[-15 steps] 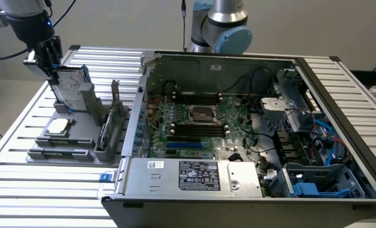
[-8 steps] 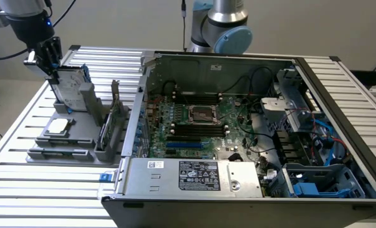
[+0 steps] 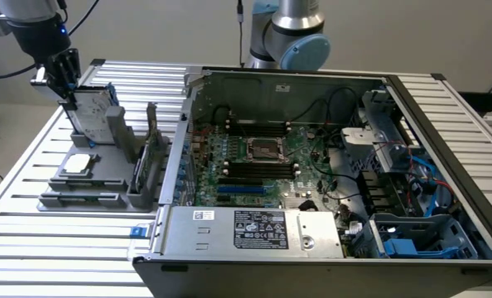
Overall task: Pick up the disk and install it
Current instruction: 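Pick up the disk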
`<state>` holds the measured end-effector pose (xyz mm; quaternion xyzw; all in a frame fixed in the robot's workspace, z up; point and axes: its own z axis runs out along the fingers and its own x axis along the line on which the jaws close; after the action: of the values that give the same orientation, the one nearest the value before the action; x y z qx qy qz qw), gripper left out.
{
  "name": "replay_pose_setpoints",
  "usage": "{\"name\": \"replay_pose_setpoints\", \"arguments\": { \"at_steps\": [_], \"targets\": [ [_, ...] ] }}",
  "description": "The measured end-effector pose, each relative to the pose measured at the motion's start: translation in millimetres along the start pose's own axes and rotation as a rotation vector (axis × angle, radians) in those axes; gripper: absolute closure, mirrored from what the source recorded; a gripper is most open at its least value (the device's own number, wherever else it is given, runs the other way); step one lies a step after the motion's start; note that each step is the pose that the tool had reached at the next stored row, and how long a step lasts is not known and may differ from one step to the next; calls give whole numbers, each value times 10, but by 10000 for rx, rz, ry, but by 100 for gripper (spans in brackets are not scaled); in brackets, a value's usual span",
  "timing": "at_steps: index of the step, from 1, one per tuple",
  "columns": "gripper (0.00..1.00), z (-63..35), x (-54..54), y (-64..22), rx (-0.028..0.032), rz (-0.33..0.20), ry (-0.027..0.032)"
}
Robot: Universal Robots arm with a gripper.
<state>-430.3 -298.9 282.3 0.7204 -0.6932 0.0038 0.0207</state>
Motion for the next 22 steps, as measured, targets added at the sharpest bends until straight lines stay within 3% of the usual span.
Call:
{"name": "replay_pose_setpoints", "arguments": {
  "at_steps": [22],
  "targets": [
    [67, -1, 2, 1, 2, -1, 0]
  ]
}}
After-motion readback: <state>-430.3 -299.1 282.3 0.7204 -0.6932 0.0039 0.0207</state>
